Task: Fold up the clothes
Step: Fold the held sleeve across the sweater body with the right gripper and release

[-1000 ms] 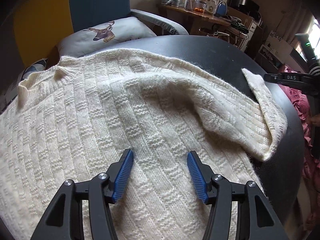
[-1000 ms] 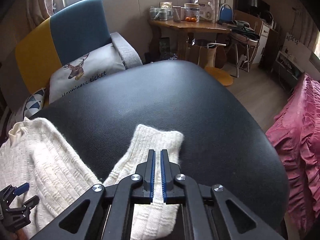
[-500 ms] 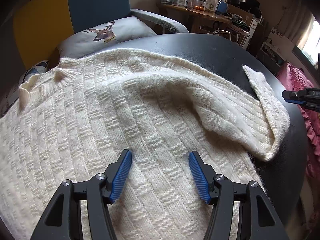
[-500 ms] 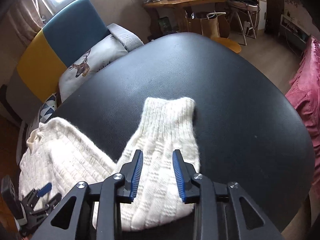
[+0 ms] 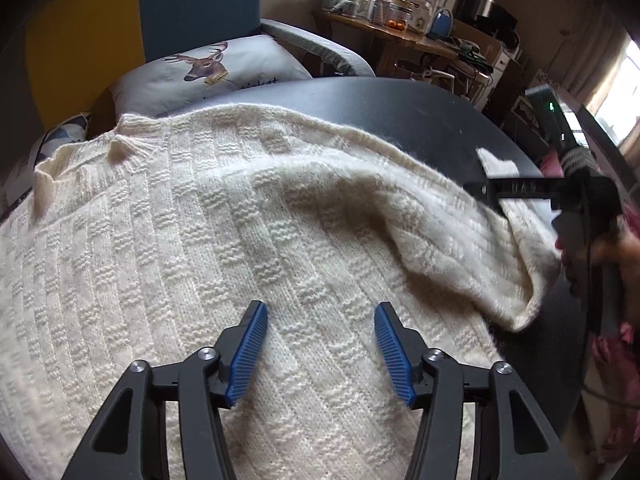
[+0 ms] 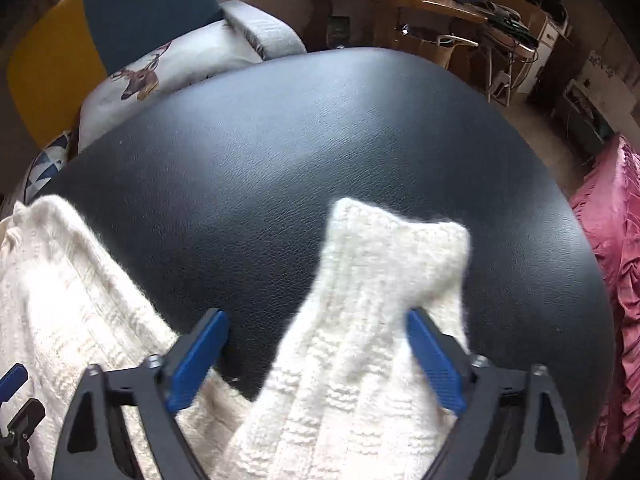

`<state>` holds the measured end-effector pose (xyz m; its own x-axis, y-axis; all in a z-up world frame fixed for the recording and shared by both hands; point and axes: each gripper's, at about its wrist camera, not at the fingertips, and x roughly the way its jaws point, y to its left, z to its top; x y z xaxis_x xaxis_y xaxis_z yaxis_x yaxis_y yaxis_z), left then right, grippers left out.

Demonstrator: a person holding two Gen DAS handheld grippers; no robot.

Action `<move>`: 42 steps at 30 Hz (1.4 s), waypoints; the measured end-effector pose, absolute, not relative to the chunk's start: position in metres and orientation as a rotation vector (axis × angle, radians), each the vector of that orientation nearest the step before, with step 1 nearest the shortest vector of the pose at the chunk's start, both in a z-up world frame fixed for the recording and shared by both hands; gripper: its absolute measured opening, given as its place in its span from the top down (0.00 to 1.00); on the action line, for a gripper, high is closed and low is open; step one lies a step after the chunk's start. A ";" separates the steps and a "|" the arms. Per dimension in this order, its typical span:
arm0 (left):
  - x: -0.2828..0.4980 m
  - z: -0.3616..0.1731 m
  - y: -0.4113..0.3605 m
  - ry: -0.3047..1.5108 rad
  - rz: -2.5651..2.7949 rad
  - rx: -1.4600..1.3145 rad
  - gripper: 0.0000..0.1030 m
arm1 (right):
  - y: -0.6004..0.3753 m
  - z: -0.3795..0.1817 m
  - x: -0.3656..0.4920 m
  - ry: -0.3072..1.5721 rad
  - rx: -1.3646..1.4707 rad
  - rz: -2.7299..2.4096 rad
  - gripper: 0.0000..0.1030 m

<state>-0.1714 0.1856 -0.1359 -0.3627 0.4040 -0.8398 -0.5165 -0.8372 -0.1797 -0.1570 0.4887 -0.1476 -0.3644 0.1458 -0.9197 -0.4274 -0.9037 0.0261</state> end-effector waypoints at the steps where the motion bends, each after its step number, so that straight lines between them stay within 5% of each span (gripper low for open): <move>1: -0.174 -0.132 0.186 0.153 2.208 -1.306 0.49 | 0.494 -0.145 -0.155 0.383 -1.504 2.312 0.53; 4: -0.186 -0.129 0.192 0.221 2.216 -1.311 0.49 | 0.513 -0.139 -0.147 0.453 -1.481 2.312 0.78; 10: -0.200 -0.142 0.198 0.287 2.213 -1.374 0.48 | 0.536 -0.126 -0.124 0.528 -1.384 2.325 0.83; 22: -0.193 -0.144 0.202 0.334 2.250 -1.361 0.45 | 0.557 -0.068 -0.003 0.608 -1.071 2.407 0.84; 32: -0.192 -0.144 0.210 0.399 2.260 -1.376 0.43 | 0.554 -0.116 0.099 0.860 -1.016 2.345 0.84; 37: -0.198 -0.138 0.214 0.447 2.223 -1.438 0.43 | 0.564 -0.118 0.132 0.994 -1.028 2.337 0.76; 42: -0.178 -0.100 0.218 0.527 2.174 -1.312 0.47 | 0.569 -0.082 0.167 0.822 -0.975 2.312 0.74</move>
<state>-0.1782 0.2178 -0.0997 -0.3792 0.2461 -0.8920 -0.6271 -0.7772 0.0521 0.1670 0.5692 -0.0820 -0.6210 0.2054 -0.7564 -0.6368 -0.6949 0.3341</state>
